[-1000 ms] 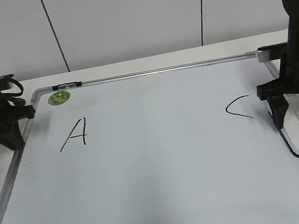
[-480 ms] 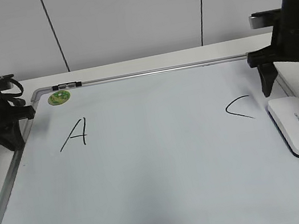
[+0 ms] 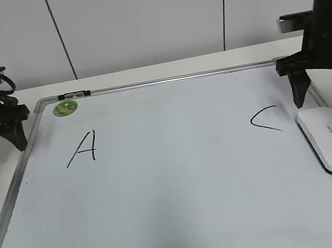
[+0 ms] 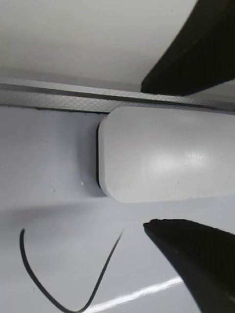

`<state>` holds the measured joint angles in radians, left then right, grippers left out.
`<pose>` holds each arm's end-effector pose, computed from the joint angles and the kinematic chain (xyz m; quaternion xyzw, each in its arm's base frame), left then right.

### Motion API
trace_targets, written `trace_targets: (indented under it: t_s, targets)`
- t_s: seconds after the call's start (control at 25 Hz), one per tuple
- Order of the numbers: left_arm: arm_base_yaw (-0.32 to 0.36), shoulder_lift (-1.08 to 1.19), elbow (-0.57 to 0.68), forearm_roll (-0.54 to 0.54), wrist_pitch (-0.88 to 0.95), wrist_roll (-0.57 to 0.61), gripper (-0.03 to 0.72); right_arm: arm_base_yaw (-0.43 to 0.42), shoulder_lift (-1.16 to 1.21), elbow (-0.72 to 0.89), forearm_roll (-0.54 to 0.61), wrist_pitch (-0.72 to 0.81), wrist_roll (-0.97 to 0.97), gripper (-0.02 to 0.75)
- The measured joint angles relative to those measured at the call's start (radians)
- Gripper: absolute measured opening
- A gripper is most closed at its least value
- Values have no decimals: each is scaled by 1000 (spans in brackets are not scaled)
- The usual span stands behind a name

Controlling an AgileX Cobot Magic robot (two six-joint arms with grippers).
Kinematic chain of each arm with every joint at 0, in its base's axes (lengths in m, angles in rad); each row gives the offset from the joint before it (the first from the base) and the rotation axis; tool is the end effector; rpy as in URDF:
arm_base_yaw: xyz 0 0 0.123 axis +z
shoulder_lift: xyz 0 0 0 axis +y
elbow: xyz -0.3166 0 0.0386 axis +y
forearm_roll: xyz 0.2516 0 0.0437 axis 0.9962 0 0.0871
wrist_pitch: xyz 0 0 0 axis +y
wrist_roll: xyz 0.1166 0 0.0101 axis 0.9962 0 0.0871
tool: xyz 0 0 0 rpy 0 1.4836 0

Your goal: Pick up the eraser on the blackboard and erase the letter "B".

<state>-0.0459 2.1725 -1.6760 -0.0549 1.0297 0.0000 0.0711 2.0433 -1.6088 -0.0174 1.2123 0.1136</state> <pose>0.4677 -0.0270 0.1648 0.0103 0.9975 -0.0259 0.0652 0.4254 0.0284 0.2041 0.0182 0.9998 -0.0076 0.0063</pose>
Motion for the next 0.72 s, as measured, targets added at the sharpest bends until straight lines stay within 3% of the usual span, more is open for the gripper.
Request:
trace_targets:
  t_s: [0.36, 0.72]
  targets:
    - [0, -119, 0, 2, 73, 0, 489, 0, -9, -4, -1, 0, 5, 575]
    - [0, -185, 7, -1, 161, 0, 489, 0, -223, 57, 3, 2, 14, 575]
